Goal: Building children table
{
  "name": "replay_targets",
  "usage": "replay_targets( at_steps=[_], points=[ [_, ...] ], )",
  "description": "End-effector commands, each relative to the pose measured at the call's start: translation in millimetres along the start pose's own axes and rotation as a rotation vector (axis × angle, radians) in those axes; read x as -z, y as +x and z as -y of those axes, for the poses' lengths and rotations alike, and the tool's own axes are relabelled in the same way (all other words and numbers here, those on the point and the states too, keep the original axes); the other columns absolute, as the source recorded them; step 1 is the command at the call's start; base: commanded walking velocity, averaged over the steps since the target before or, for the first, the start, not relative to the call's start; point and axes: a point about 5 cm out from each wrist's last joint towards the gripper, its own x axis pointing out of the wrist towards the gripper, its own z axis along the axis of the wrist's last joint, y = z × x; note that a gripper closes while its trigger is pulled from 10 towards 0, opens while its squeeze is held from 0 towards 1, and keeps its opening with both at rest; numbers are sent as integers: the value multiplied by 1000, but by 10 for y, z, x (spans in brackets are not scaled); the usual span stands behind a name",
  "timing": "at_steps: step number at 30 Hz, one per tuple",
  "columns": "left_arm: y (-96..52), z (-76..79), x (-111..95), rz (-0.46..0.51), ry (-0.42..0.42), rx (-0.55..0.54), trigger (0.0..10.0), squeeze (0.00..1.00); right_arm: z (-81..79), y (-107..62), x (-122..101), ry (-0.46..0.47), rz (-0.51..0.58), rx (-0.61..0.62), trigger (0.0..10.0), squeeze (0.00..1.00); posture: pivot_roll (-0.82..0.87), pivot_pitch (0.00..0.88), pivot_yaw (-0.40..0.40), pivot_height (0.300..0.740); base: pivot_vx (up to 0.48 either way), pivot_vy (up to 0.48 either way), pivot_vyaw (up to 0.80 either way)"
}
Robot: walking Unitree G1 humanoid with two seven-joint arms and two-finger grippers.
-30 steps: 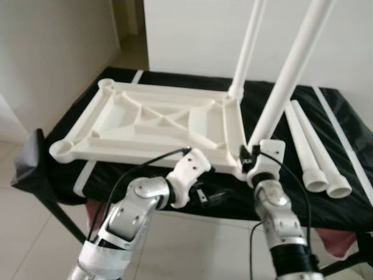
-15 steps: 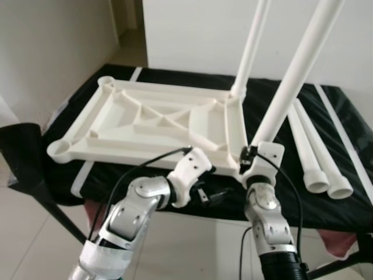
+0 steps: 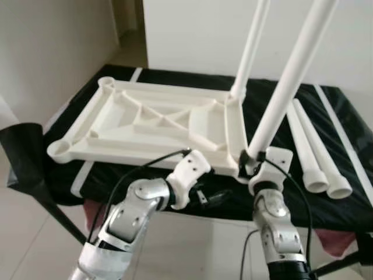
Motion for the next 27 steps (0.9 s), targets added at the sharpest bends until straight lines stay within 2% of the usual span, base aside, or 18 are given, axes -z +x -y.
replay_targets(
  at_steps=[1,2,3,5,6,7,8,11,13,16,21,27],
  points=[
    [-2,-30,-1,-4,8,-85,10000,0,39,-9,18,9,-8,-17,10000,1000,23,6,-36,740,0,0,0],
    [-1,-29,-1,-4,8,-84,10000,0,53,-5,18,10,-9,-43,10000,1000,22,6,-35,740,0,0,0],
    [1,-29,-1,-5,8,-83,10000,0,68,1,29,1,-14,-92,10000,506,19,6,-34,740,0,0,0],
    [3,-30,-2,-5,9,-83,10000,0,78,4,36,-5,-18,-125,10000,506,18,6,-32,740,0,0,0],
    [4,-30,-2,-5,8,-82,10000,0,84,5,48,-18,-25,-157,10000,59,18,6,-32,740,0,0,0],
    [4,-30,-2,-5,8,-82,10000,0,84,5,48,-18,-25,-157,10000,59,18,6,-32,740,0,0,0],
    [12,-27,-2,-5,8,-80,10000,0,109,19,76,-41,-36,-198,10000,0,14,6,-31,740,0,0,0],
    [21,-20,-3,-5,9,-76,10000,0,137,41,106,-61,-52,-245,10000,0,12,7,-29,740,0,0,0],
    [32,-14,-10,-4,9,-72,10000,0,187,110,107,-111,-60,-351,10000,0,13,8,-30,740,0,0,0],
    [35,-18,-12,-6,10,-72,10000,0,214,158,84,-151,-49,-406,10000,0,15,7,-29,740,0,0,0],
    [28,-21,-17,-4,9,-74,10000,0,185,200,71,-176,-43,-505,10000,0,20,7,-31,740,0,0,0],
    [23,-24,-4,-7,10,-78,10000,0,152,245,62,-189,-39,-569,10000,0,24,9,-36,740,0,0,0]
  ],
)
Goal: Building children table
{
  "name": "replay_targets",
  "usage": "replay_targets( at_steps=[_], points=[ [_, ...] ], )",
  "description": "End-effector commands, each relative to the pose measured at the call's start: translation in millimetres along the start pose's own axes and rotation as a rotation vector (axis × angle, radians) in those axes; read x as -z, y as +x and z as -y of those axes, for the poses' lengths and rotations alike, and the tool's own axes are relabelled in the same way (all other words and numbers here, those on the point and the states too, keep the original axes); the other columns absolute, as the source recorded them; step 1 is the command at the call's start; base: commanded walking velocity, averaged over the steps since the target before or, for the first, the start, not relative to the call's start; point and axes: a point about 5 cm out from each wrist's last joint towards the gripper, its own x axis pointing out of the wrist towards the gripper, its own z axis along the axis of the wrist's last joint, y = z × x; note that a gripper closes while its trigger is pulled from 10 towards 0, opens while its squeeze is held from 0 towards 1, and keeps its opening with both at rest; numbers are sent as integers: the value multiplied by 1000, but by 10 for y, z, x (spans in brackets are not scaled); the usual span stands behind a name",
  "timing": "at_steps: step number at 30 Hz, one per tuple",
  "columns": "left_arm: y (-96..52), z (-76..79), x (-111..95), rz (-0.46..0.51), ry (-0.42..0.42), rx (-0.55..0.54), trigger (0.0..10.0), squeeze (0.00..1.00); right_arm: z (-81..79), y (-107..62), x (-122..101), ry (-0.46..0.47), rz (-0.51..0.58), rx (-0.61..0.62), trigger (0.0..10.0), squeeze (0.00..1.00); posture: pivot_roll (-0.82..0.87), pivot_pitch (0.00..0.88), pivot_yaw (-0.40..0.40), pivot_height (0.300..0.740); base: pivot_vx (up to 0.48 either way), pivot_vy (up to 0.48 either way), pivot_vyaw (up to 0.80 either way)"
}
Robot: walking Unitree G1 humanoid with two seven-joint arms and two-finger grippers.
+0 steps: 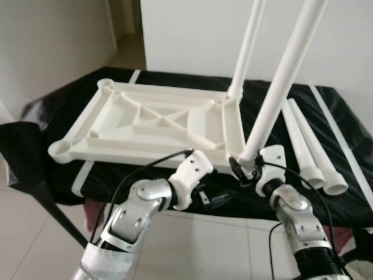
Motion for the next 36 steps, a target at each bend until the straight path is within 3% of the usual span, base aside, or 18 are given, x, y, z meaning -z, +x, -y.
replay_targets(
  at_steps=[1,6,7,8,9,10,21,22,23,28,36],
  points=[
    [0,-44,7,-9,7,-84,10000,0,-27,30,13,2,0,-46,10000,0,21,11,-33,740,0,0,0],
    [20,-59,10,-8,1,-90,10000,0,45,144,-1,-39,13,-47,10000,0,16,13,-27,740,0,0,0],
    [24,-59,9,-9,3,-88,10000,0,65,164,4,-44,11,-45,4510,0,17,13,-26,740,0,0,0],
    [24,-60,9,-9,3,-87,10000,0,78,177,10,-40,11,-46,3020,0,17,12,-25,740,0,0,0],
    [24,-60,9,-9,3,-87,10000,0,78,177,10,-40,11,-46,3020,0,17,12,-25,740,0,0,0],
    [25,-63,9,-9,4,-86,10000,0,88,185,16,-36,9,-45,0,0,17,12,-24,740,0,0,0],
    [11,-75,16,-10,4,-94,10000,0,129,190,114,-15,-16,-19,0,0,25,13,-27,740,0,0,0],
    [11,-70,19,-11,3,-94,10000,0,131,186,129,-11,-22,-15,1098,0,25,14,-28,740,0,0,0],
    [11,-67,21,-11,1,-94,10000,0,134,183,139,-7,-25,-11,10000,0,25,14,-28,740,0,0,0],
    [13,-60,25,-13,0,-91,10000,0,146,177,155,3,-28,24,10000,0,23,20,-28,740,0,0,0],
    [16,-68,15,-11,-2,-94,10000,0,175,166,150,65,-49,228,10000,0,21,23,-30,740,0,0,0]
  ],
)
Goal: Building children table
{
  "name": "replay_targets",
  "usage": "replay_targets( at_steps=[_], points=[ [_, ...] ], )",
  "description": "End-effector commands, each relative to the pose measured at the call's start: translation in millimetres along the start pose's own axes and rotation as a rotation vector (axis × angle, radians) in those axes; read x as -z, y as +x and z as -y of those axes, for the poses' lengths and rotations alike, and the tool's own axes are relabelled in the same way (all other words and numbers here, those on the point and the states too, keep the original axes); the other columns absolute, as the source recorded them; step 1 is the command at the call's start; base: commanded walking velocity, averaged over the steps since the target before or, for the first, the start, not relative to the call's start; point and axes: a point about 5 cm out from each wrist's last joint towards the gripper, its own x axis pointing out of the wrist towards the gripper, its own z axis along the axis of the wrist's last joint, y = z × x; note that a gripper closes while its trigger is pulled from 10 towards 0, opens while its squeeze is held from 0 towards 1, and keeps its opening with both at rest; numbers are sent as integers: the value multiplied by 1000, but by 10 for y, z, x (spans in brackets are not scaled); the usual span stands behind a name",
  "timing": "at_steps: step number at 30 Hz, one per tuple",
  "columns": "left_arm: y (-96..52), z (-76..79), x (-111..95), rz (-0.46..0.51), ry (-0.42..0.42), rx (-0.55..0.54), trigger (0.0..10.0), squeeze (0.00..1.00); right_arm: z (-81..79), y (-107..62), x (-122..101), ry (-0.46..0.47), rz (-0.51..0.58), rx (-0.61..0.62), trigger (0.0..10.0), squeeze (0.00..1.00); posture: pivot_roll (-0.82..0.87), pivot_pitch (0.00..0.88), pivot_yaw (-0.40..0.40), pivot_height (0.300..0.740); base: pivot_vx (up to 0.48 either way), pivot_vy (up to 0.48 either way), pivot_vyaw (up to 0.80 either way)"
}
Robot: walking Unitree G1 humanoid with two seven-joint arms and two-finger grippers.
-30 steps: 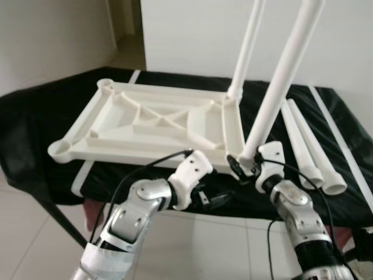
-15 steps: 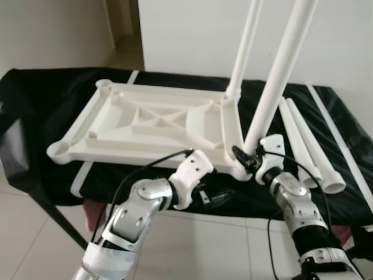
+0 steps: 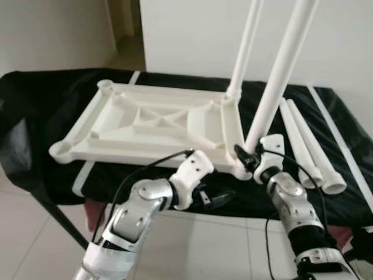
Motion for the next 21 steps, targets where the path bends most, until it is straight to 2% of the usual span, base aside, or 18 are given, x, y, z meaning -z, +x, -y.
replay_targets(
  at_steps=[1,7,11,14,16,19,21],
  points=[
    [-7,-47,10,-8,-1,-87,10000,0,75,-74,135,1,-69,83,10000,0,21,24,-30,740,0,0,0],
    [-7,-22,24,-14,-1,-73,10000,0,-20,-180,127,54,-50,260,10000,0,17,24,-29,740,0,0,0],
    [-8,-20,26,-15,-1,-72,10000,0,-63,-214,136,67,-51,300,10000,0,18,23,-28,740,0,0,0],
    [-11,-14,29,-16,1,-69,10000,0,-149,-287,138,79,-44,384,10000,0,17,19,-29,740,0,0,0],
    [-11,-14,29,-16,1,-69,10000,0,-149,-287,138,79,-44,384,10000,0,17,19,-29,740,0,0,0],
    [-8,-8,29,-15,1,-67,10000,0,-183,-342,129,92,-43,523,10000,0,20,13,-32,740,0,0,0],
    [-9,-6,29,-15,3,-68,10000,0,-285,-317,147,136,-61,503,10000,0,24,11,-32,740,0,0,0]
  ],
)
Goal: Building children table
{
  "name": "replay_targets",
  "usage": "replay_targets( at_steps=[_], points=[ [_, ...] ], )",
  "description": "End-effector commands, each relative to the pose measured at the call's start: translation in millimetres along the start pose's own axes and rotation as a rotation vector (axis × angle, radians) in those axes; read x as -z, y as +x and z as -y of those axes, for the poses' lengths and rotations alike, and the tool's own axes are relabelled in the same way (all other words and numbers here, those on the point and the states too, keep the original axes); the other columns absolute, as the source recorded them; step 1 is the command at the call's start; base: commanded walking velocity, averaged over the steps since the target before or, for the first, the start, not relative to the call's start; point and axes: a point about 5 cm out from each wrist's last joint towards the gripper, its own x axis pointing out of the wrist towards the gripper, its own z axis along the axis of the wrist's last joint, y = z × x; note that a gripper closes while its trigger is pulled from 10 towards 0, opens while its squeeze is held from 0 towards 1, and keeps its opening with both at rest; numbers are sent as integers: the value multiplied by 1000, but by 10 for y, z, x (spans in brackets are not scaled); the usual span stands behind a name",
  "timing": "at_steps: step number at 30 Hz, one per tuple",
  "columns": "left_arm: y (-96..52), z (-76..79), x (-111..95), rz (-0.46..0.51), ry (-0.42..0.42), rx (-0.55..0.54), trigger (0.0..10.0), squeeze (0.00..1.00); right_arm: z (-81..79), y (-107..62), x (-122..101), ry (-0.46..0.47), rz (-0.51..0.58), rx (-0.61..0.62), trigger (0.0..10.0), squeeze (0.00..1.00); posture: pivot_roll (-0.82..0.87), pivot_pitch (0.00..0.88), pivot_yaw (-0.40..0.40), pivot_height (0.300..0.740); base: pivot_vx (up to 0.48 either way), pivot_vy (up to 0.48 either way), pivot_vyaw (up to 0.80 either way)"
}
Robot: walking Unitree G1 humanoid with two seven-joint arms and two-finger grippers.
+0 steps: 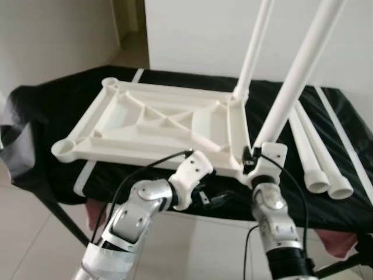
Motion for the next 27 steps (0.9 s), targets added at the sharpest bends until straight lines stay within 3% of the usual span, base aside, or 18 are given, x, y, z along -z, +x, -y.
replay_targets(
  at_steps=[1,4,5,6,7,8,9,10,18,25,26,27],
  points=[
    [-10,-16,8,-9,7,-69,10000,0,69,-52,156,2,-83,37,10000,0,25,10,-28,740,0,0,0],
    [-21,-12,18,-11,5,-67,10000,0,67,-58,123,4,-72,26,10000,0,25,8,-29,740,0,0,0],
    [-25,-11,25,-15,7,-65,10000,0,83,-56,111,-2,-65,20,10000,63,27,6,-30,740,0,0,0],
    [-25,-11,26,-16,7,-65,10000,0,87,-55,108,-6,-62,20,10000,63,27,6,-30,740,0,0,0],
    [-25,-12,26,-16,7,-64,10000,0,91,-56,106,-9,-60,21,10000,376,28,5,-30,740,0,0,0],
    [-25,-12,26,-16,7,-64,10000,0,91,-56,106,-9,-60,21,10000,376,28,5,-30,740,0,0,0],
    [-25,-13,24,-15,8,-64,10000,0,92,-61,102,-10,-59,24,10000,725,28,5,-30,740,0,0,0],
    [-25,-13,24,-15,8,-64,10000,0,88,-65,100,-9,-58,20,10000,1000,28,5,-30,740,0,0,0],
    [-20,-12,36,-18,12,-68,10000,0,62,-80,54,-24,-29,-41,10000,1000,26,0,-29,740,0,0,0],
    [-5,-11,35,-20,22,-67,10000,0,178,-52,79,-59,-46,-161,10000,1000,18,0,-25,740,0,0,0],
    [-2,-9,34,-19,22,-67,10000,0,219,-30,81,-72,-49,-199,10000,306,17,0,-24,740,0,0,0],
    [-2,-9,34,-19,22,-67,10000,0,219,-30,81,-72,-49,-199,10000,306,17,0,-24,740,0,0,0]
  ],
)
